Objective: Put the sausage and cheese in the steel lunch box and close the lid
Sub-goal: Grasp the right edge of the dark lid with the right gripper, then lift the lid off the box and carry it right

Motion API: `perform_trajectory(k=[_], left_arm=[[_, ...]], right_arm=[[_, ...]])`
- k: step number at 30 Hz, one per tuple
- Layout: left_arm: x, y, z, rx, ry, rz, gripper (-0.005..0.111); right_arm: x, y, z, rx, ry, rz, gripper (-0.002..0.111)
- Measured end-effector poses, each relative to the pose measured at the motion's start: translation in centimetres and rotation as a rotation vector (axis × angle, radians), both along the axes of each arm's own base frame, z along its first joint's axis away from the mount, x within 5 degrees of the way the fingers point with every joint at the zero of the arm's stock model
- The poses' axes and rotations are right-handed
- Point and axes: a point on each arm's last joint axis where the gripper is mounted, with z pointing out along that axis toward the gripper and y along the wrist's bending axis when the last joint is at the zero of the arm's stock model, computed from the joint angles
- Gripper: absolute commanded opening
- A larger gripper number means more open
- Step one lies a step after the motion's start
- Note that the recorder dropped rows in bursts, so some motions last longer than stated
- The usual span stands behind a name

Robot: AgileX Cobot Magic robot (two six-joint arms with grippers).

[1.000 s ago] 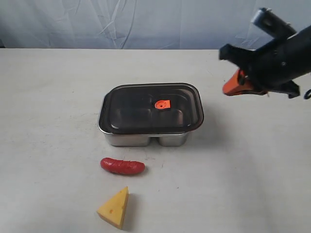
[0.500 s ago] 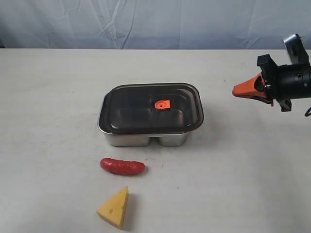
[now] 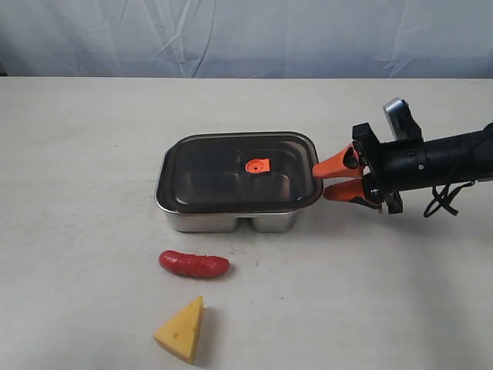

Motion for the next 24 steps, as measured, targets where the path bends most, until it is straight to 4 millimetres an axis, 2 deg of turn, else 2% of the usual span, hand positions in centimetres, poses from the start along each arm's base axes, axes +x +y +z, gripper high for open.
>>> perform_trajectory(k=[4,8,11,16,24], left_arm=[[0.0,0.0,0.0,0.0,0.0,0.0,0.0],[0.0,0.0,0.0,0.0,0.0,0.0,0.0],[0.0,0.0,0.0,0.0,0.0,0.0,0.0],[0.0,0.0,0.0,0.0,0.0,0.0,0.0],[0.0,0.0,0.0,0.0,0.0,0.0,0.0]], right_arm=[[-0.1,0.4,-0.6,-0.016,0.011,0.003,0.065],[-0.1,0.9,-0.7,-0.016,0.013,0.005,0.052],[-0.3,1.6,-0.6,-0.011,0.014,0.01,0.038],[-0.3,2.3,-0.4,0.012,0.019,0.006,0.0],[-0.7,2.4,0.2,0.049,0.014,0.046,-0.001]])
